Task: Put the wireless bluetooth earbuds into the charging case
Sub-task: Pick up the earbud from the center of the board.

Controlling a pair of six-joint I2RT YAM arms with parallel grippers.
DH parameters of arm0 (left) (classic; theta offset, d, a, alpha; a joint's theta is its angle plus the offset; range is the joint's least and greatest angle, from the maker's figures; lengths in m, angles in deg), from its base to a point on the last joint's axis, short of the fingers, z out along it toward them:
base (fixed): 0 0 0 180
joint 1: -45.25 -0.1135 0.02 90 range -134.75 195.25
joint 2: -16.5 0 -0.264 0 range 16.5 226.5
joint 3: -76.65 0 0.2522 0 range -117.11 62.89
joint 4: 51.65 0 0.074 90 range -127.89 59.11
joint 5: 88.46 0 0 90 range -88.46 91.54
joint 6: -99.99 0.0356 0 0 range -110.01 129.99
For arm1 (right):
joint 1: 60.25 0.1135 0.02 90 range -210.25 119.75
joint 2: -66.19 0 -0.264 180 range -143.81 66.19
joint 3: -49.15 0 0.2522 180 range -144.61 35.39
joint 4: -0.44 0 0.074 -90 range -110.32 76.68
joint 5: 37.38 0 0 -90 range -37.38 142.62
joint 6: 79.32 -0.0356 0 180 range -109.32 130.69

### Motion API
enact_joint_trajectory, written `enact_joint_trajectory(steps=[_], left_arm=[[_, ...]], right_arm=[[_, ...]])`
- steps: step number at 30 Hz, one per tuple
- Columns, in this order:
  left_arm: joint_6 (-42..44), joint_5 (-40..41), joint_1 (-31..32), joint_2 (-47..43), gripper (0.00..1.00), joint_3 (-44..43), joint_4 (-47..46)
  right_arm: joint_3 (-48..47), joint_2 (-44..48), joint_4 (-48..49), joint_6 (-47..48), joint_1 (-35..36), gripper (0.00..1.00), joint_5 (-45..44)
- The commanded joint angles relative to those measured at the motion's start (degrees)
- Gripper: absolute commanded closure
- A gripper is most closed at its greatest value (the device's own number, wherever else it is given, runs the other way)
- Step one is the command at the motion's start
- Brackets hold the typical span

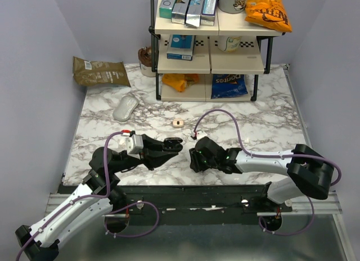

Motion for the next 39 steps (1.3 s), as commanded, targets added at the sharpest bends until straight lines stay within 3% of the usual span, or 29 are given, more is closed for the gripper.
enact_joint_trajectory(steps=[1,8,17,28,39], left_arm=[[0.1,0.7,0.2,-0.6,1.00,0.5,0.1],[0.3,0.9,0.2,-1.2,1.00,0.4,0.6],[0.3,0.7,0.2,-1.5,1.00,0.2,0.9],[0.3,0.7,0.2,-1.7,1.00,0.2,0.8],[0.0,1.5,0.2,-1.8,1.00,0.1,0.4]], right_arm=[[-1.6,-2.9,-1.2,-0.6,-0.1,0.52,-1.1],[-3.3,-5.8,-1.9,-1.6,-0.3,0.53,0.3],[-3.4,-5.6,-2.5,-7.3,-1.2,0.64,2.5],[4.0,0.3,4.3,-24.7,-7.4,0.89,0.7],[12.7,6.9,14.5,-42.7,-17.4,0.92,-7.3]])
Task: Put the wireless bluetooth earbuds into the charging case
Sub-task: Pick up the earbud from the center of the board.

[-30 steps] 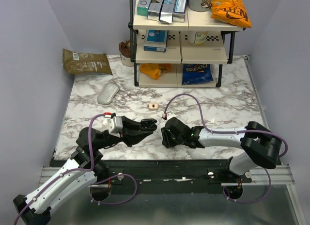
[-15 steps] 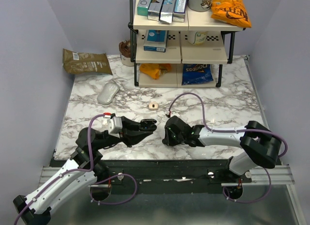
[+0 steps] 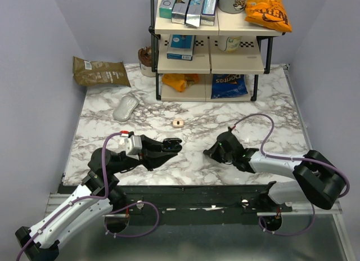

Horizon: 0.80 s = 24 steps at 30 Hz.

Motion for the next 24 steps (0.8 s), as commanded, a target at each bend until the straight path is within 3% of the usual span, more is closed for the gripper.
enact_joint_trajectory(steps=[1,5,8,9,12,15,24], left_arm=[[0.0,1.7,0.3,-0.7,1.00,0.1,-0.2],[0.0,2.5,0.3,-0.6,1.00,0.1,-0.2],[0.0,3.1,0.3,-0.9,1.00,0.2,0.1],[0.1,3.2,0.3,-1.1,1.00,0.3,0.1],[0.2,3.5,0.3,-1.3,1.00,0.1,0.6],[0.3,3.5,0.3,-1.3,1.00,0.2,0.6],[0.6,3.1,0.4,-1.2,1.00,0.0,1.4]], right_arm=[[0.6,0.4,5.7,-9.9,-2.7,0.92,-6.4],[-0.7,-4.0,7.6,-13.8,-5.9,0.92,-5.4],[-2.4,-7.9,8.5,-14.5,-7.1,0.82,-3.6],[-3.2,-8.5,8.5,-14.2,-7.2,0.73,-2.6],[-3.7,-9.6,8.4,-12.6,-7.3,0.60,-1.6],[-3.6,-9.0,7.7,-10.5,-7.2,0.53,-1.1],[-9.5,-1.4,-4.0,6.7,-7.3,0.46,7.5]])
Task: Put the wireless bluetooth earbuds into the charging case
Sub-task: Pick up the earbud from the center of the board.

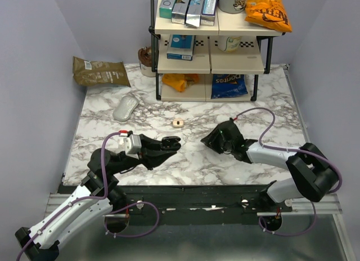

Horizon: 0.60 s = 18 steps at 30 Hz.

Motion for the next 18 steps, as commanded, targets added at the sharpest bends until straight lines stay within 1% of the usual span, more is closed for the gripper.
enact_joint_trajectory(steps=[1,3,5,6,8,11,12,13,14,18], left_arm=[[0.7,0.5,0.4,-0.5,1.00,0.1,0.6],[0.7,0.3,0.4,-0.3,1.00,0.1,0.2],[0.6,0.1,0.4,0.1,1.00,0.0,0.0],[0.5,0.1,0.4,0.2,1.00,0.1,-0.1],[0.4,0.6,0.4,0.2,1.00,0.1,-0.3],[0.1,1.8,0.4,0.3,1.00,0.3,-1.2],[-0.6,2.2,0.4,0.3,1.00,0.4,-1.5],[-0.9,2.4,0.4,0.5,1.00,0.5,-1.8],[-1.2,2.8,0.5,0.5,1.00,0.6,-2.8],[-2.3,4.5,0.5,1.5,1.00,1.0,-4.1]], right_arm=[[-4.8,5.2,-8.6,14.4,-0.2,0.46,7.3],[-5.8,8.4,-13.2,17.7,-0.2,0.46,7.6],[-6.1,10.2,-14.7,22.7,-0.2,0.46,7.1],[-6.4,11.0,-17.0,24.0,-0.2,0.47,6.3],[-6.7,12.2,-17.5,28.1,-0.2,0.50,1.3],[-7.7,11.0,-18.2,32.0,-0.4,0.76,-5.2],[-8.1,9.9,-18.5,32.7,-0.5,0.90,-6.2],[-8.7,8.9,-18.6,33.4,-0.8,0.96,-7.6],[-9.7,6.5,-18.6,33.7,-1.5,0.99,-8.1],[-11.6,1.9,-18.0,34.5,-3.9,0.99,-8.9]])
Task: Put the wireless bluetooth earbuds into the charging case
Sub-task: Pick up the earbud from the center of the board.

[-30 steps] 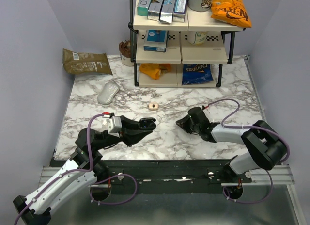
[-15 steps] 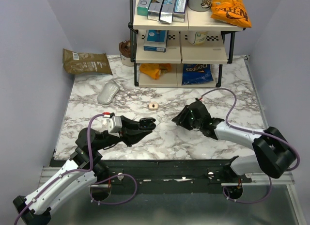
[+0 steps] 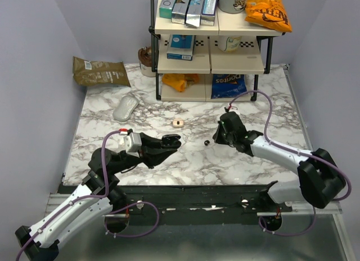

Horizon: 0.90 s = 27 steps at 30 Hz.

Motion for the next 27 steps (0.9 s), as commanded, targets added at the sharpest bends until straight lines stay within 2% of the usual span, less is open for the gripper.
enact_joint_trajectory(steps=[1,12,27], left_arm=[[-2.2,3.2,0.3,0.8,1.00,1.1,-3.5],[-2.9,4.3,0.5,0.5,1.00,1.9,-3.8],[-3.1,4.3,0.7,0.8,1.00,2.5,-4.1]], right_arm=[[-3.1,-5.1,-1.5,4.9,-2.6,0.99,-4.3],[-8.8,-15.4,2.5,8.1,-4.7,0.99,1.5],[-2.2,-14.2,8.6,9.6,-4.7,1.00,12.1]])
